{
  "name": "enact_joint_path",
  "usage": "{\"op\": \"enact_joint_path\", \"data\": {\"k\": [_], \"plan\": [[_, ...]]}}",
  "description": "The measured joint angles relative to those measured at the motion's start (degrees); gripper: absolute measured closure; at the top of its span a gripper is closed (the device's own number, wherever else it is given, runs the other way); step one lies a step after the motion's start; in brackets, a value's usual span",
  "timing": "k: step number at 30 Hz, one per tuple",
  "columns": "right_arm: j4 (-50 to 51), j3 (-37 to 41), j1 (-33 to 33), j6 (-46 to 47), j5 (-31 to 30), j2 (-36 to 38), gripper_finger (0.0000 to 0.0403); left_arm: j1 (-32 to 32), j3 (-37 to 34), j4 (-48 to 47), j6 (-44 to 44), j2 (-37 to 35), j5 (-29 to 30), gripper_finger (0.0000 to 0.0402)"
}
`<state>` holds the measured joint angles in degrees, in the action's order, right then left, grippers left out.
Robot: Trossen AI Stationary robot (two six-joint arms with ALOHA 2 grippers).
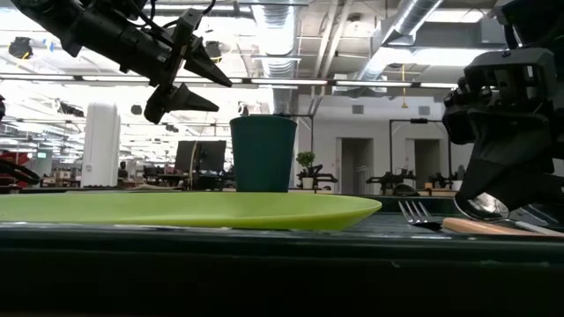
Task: Pick and place plate/cup/fork/spoon on tray
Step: Put the orange spoon to the right of the light orange fork on the green serving tray, then return to Home Position
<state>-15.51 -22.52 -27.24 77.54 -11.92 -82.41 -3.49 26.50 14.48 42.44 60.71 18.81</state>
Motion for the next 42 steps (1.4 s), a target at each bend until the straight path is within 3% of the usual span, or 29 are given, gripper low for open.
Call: {"op": "enact_joint_path", "data": {"k": [15,28,33,37,42], "plan": [[0.08,0.00,1.02,0.01,1.26,0.23,0.0213,-1.18,0.00,0.00,-0.66,0.00,-0.02,0.0164],[9.70,-0.02,4.94,-3.91,2.84,11.96,0.0222,-1.18,0.00,0.02,-0.93,0.02,-0.03,0.0164],[10.83,-0.02,4.90,-3.81,2.30,12.89,0.0222,-1.18,0.00,0.00,-1.32,0.02,-0.13,0.0164],[8.24,-0.02,4.96,-6.73,-0.07,11.94,0.0225,-1.32,0.00,0.00,-2.99,0.02,-0.16,0.0164],[-5.46,-0.97,7.64,-18.20,-1.90,13.59,0.0231,-3.57,0.36,-0.17,-4.48,-3.16,-1.74,0.0164]]}}
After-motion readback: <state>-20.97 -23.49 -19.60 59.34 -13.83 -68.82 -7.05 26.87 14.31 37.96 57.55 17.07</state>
